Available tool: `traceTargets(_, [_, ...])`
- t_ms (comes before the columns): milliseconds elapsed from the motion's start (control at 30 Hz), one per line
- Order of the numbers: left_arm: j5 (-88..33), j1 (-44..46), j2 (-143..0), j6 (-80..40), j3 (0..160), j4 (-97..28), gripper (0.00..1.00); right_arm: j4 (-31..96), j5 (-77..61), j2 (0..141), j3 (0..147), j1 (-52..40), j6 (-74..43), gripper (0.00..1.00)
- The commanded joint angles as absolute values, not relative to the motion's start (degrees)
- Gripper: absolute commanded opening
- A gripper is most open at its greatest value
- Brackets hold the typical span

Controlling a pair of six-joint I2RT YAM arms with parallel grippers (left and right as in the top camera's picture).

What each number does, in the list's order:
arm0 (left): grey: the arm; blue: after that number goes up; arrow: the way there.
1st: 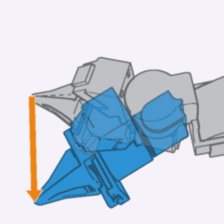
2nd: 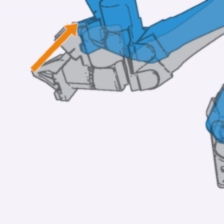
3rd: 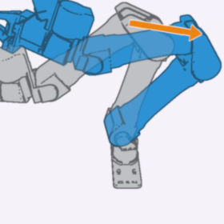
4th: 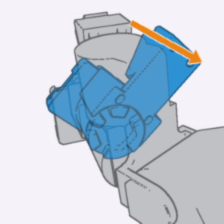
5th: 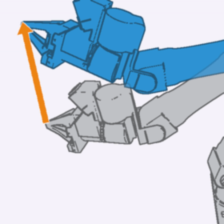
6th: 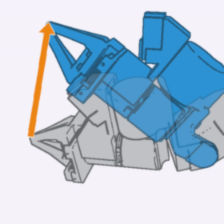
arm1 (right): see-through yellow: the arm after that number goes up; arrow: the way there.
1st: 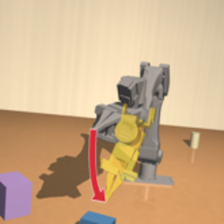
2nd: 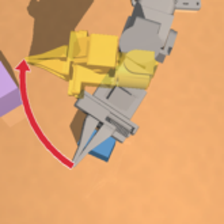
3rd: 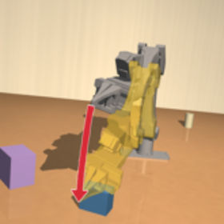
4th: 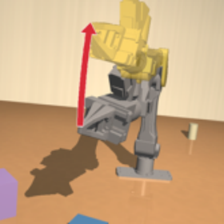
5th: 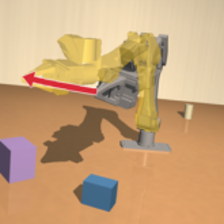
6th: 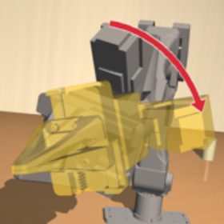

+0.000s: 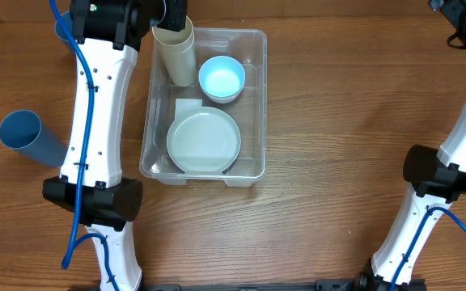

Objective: Pack container
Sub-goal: 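Lower the beige cup into the first beige cup in the bin, then move the left gripper to the front teal cup and grasp it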

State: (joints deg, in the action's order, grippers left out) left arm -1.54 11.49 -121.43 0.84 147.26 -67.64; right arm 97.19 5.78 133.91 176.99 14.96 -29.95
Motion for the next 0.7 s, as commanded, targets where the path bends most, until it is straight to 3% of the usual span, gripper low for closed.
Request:
traceTargets(0, [-1.32,8.93,-121.05,0.49,147.79,-67.18,0.73,97.01,5.93,133.43,177.34,14.92,-29.76,1.0])
traceTargets(233, [4.45,0.4,-123.46,-0.03,147.35,-62.04,0.92,97.01,5.93,133.43,177.34,14.92,-29.76,1.0])
traceTargets(667, [4.47,-6.48,-142.89,-4.54,147.35,-57.78,0.97,97.01,5.93,133.43,177.34,14.92,-29.76,1.0])
